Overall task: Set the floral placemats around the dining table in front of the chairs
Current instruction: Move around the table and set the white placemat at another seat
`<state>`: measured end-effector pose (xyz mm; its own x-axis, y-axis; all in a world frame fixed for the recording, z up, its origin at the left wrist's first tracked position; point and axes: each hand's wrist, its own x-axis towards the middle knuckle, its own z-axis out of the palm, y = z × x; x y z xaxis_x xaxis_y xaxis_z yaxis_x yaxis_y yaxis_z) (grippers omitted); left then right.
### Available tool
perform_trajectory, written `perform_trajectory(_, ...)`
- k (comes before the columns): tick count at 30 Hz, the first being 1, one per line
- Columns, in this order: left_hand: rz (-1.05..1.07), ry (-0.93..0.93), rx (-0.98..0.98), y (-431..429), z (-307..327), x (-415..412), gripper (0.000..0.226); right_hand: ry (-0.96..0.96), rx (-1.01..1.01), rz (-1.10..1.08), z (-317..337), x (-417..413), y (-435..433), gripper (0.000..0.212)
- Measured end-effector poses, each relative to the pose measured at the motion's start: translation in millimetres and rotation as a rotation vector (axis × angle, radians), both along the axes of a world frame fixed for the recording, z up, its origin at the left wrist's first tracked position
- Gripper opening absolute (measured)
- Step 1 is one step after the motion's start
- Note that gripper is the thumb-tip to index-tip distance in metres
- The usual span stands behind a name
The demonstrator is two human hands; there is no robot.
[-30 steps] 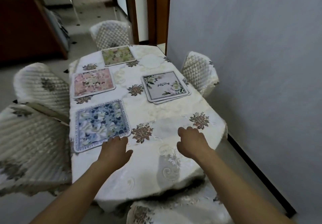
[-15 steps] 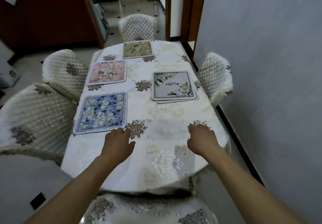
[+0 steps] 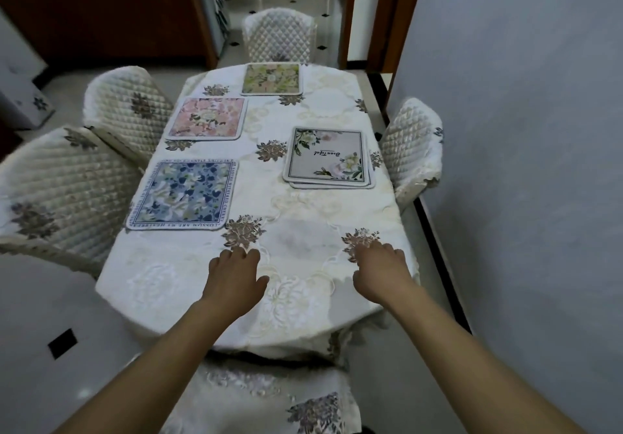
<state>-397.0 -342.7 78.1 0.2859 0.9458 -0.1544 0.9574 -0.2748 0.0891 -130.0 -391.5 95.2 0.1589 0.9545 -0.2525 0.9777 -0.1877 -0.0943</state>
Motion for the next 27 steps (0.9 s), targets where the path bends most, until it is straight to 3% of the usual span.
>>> perform_trajectory(12, 0.148, 0.064, -0.068, 4.9, -27.5, 140.7, 0.038, 0.073, -0.069, 0.084, -31.1, 165.5, 36.0, 0.022)
perform_trajectory(19, 0.278, 0.022, -0.180, 0.9, -42.9, 263.3, 0.041, 0.099, -0.129, 0.205, -27.0, 281.8, 79.1, 0.032)
perform_trajectory(27, 0.459, 0.091, -0.151, 16.4, -39.5, 255.9, 0.040, 0.126, -0.045, 0.474, 4.7, 253.3, 187.5, 0.027)
